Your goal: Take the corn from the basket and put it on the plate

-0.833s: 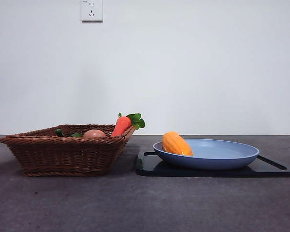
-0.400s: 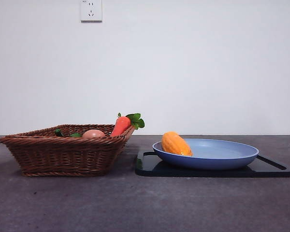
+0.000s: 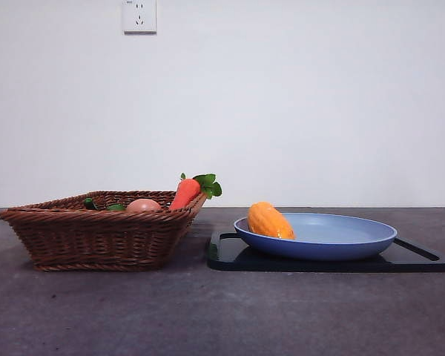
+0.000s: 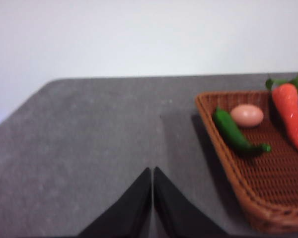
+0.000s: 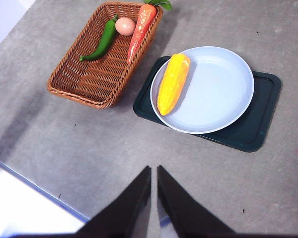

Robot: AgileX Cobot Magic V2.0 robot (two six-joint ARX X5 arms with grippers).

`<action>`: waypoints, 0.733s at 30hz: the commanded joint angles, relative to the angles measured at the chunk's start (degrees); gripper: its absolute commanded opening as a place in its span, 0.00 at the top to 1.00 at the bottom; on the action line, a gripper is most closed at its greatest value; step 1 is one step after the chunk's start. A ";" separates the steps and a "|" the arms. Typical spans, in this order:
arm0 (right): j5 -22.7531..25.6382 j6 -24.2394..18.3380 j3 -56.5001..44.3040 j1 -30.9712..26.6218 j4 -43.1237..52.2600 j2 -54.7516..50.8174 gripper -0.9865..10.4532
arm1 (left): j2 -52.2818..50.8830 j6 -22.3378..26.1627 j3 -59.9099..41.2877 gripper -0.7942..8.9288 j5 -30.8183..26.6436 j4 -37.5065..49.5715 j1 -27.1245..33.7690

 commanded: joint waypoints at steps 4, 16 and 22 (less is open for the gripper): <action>0.00 -0.55 0.85 0.20 0.52 0.33 0.91 | -0.26 -3.10 -1.70 0.91 -0.22 -0.28 0.11; -0.02 -0.55 0.85 0.20 0.50 0.33 0.91 | -0.26 -3.93 -1.84 0.91 -0.22 -10.49 0.13; -0.02 -0.55 0.85 0.20 0.50 0.31 0.91 | -0.24 -4.07 -1.81 0.91 -0.17 -10.32 0.11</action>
